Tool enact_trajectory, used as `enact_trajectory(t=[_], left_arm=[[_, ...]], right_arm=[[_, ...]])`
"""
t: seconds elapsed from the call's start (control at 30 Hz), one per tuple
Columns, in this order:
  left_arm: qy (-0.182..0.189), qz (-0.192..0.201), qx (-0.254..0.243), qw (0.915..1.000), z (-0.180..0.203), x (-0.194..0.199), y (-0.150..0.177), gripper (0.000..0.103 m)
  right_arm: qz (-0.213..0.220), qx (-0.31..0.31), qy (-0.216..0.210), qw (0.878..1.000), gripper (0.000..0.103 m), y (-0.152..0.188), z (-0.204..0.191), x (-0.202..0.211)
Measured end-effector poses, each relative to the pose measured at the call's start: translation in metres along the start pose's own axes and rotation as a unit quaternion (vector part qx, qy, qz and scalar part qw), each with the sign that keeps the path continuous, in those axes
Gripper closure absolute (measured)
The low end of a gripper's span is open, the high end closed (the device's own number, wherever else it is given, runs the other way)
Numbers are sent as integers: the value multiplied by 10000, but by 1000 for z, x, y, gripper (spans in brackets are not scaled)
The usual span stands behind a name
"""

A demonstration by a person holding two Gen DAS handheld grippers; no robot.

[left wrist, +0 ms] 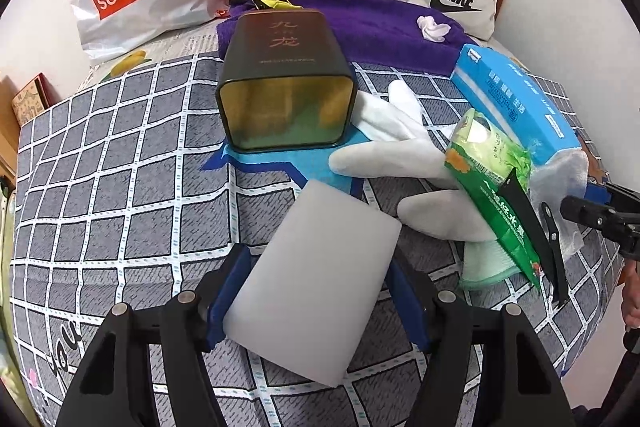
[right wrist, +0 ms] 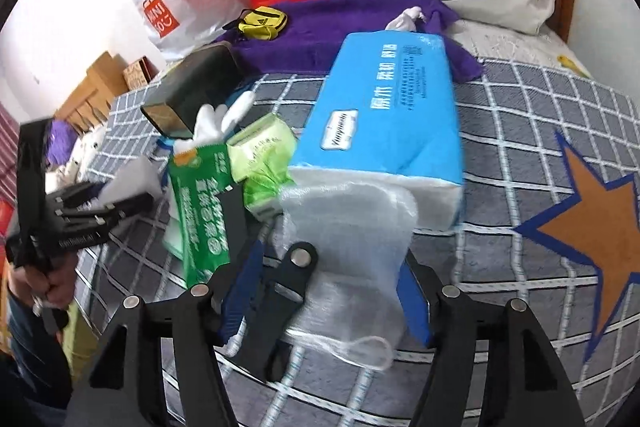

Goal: Organize soft objects
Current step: 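Carry the sponge pad with the left tool while the right tool carries the plastic bag to the purple towel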

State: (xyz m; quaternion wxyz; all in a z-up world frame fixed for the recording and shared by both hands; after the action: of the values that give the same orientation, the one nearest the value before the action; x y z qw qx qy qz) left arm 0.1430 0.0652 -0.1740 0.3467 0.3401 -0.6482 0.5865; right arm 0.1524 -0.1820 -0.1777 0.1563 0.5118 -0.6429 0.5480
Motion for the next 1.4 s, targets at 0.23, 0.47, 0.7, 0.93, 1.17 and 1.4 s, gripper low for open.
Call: enact_trajectory(t=[0.23, 0.47, 0.7, 0.93, 1.17, 1.4], left_arm=[[92, -12, -7, 10000, -2, -2, -1, 37], [101, 1, 10, 9999, -1, -2, 0, 36], [207, 149, 154, 9996, -6, 8, -2, 37], [228, 418, 312, 9984, -15, 30, -11, 37], [173, 613, 447, 9970, -24, 54, -22, 38], [0, 705, 580, 9958, -30, 70, -37, 38]], right_arm=[[-235, 237, 677, 9971, 36, -5, -11, -34], [-193, 578, 774, 9951, 91, -1, -20, -30], [180, 332, 316, 9988, 97, -6, -17, 9], [537, 261, 147, 9981, 97, -18, -20, 37], [736, 393, 116, 9964, 97, -35, -28, 60], [816, 365, 158, 9959, 97, -58, -25, 71]])
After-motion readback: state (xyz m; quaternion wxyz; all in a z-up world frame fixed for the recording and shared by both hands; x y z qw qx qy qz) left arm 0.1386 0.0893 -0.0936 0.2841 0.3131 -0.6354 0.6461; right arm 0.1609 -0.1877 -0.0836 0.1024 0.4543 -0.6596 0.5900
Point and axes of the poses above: each gripper's, at about its wrist camera, not at the fingertips, and x roughly against the way its jaws point, z to its right, y to its underside, the point moved 3 cm from there along -x, roughly the way its jaws point, and after that the axes turned 8 degrees about -y, right-handed, at the moved point
